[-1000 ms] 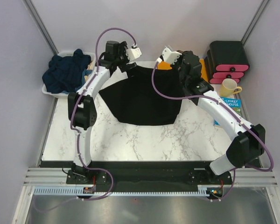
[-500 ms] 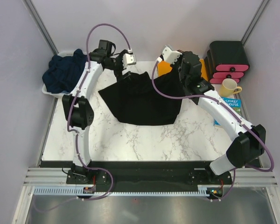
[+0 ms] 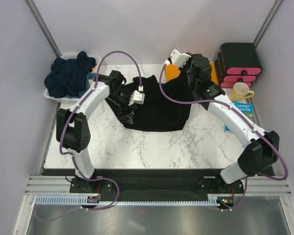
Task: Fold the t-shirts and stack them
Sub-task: Flatten the tshirt out
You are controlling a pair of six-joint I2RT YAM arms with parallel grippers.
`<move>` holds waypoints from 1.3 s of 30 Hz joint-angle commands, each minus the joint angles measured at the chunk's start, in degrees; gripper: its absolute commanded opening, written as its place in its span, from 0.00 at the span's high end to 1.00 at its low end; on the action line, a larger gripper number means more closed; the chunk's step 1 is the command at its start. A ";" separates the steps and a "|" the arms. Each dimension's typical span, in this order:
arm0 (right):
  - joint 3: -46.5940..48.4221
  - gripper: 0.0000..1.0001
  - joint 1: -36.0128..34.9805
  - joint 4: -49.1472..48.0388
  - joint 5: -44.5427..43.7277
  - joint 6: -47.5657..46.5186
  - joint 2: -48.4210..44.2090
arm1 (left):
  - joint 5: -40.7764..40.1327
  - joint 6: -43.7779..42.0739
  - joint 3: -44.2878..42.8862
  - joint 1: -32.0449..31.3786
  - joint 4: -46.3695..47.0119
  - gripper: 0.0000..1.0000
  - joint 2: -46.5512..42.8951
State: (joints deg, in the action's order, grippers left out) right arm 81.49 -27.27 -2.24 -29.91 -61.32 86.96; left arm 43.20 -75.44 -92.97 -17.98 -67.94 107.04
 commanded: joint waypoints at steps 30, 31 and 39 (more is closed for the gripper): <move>10.53 1.00 0.72 -4.97 0.12 0.50 4.36 | -20.87 1.35 35.93 -6.28 46.32 0.00 -10.01; 10.53 1.00 0.72 -5.05 -0.06 0.50 4.27 | -21.05 1.09 36.28 -6.28 46.58 0.00 -9.84; 10.53 1.00 0.81 -5.49 -0.50 0.94 4.18 | -25.96 1.17 35.32 -6.72 50.54 0.07 -5.01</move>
State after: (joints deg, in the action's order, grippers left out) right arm 89.19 -26.72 -3.55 -29.43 -61.25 91.90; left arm 22.06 -73.10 -56.77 -24.21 -21.30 97.89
